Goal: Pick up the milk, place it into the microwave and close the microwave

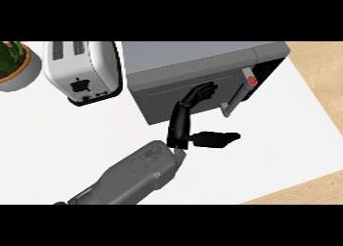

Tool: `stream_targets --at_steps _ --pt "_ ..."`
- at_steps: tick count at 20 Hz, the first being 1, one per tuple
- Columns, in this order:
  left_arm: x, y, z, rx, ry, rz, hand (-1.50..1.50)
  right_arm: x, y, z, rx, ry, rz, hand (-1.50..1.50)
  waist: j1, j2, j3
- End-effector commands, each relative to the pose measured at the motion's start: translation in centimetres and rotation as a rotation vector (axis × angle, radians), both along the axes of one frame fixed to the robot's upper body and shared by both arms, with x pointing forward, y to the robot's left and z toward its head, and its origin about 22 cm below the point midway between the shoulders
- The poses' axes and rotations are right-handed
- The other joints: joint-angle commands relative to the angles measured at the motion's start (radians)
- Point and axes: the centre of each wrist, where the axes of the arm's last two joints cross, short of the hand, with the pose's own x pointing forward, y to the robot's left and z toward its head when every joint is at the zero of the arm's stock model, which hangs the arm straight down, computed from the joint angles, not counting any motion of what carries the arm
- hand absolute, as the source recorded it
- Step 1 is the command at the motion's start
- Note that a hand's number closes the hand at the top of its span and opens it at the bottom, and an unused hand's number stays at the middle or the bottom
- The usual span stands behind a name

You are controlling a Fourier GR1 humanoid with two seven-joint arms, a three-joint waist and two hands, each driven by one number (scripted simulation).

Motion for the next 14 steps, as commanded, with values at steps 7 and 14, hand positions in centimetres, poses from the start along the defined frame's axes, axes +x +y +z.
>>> stream_targets --at_steps 7,14 --pt "2.8 0.2 2.1 -0.032 -0.017 0.11 -1.5 0.9 0.0 1.7 -0.044 -0.043 -0.028 1.5 -0.006 0.02 0.0" --pt "2.8 0.4 1.5 -0.047 -0.021 0.112 -1.5 1.6 -0.3 2.3 -0.053 -0.065 -0.041 1.5 0.002 0.027 0.002"
